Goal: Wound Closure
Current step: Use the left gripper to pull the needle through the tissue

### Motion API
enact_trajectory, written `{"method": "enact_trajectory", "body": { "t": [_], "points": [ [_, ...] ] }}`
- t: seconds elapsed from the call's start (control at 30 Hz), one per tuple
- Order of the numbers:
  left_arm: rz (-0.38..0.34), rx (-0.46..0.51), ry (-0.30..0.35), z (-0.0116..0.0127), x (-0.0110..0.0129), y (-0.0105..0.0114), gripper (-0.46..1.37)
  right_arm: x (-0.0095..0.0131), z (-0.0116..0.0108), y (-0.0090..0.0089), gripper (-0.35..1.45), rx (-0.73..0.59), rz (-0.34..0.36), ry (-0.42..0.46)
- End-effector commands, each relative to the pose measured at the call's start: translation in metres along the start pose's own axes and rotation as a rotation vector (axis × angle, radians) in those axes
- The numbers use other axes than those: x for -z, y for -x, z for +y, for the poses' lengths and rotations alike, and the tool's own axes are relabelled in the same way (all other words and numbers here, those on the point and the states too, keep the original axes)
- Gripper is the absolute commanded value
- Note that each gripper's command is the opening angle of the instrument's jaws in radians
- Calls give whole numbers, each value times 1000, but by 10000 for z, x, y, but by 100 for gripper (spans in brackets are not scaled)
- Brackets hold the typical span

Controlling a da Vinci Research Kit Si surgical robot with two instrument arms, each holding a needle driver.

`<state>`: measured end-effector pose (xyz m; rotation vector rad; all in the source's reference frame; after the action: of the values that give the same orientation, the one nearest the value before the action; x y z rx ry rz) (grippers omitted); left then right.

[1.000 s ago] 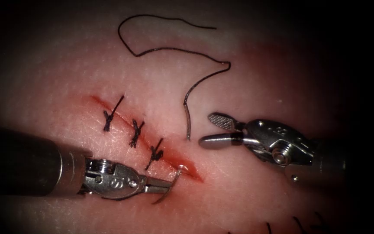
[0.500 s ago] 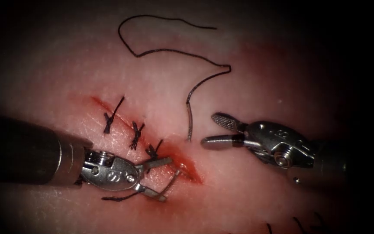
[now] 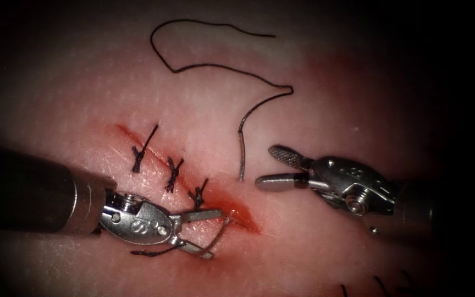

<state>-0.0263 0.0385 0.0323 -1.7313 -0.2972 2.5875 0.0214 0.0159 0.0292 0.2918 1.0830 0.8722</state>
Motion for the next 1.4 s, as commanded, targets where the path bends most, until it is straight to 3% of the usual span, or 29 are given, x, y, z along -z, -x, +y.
{"method": "enact_trajectory", "body": {
  "t": [0.03,0.57,0.83,0.9,1.17,1.4],
  "points": [
    [6,-2,8,0,-1,0,44,0,0,1,101,1,0,-2],
    [48,-18,42,6,-10,-16,43,-5,3,16,101,14,7,-5],
    [63,-19,53,4,-11,-21,-12,-4,3,17,101,14,7,-5],
    [64,-25,53,3,-11,-22,-34,-4,4,17,101,15,7,-6],
    [72,42,59,-1,-11,-23,-35,-3,3,19,101,16,7,-6],
    [77,44,60,-4,-10,-24,-35,-2,1,21,102,17,8,-7]
  ]
}}
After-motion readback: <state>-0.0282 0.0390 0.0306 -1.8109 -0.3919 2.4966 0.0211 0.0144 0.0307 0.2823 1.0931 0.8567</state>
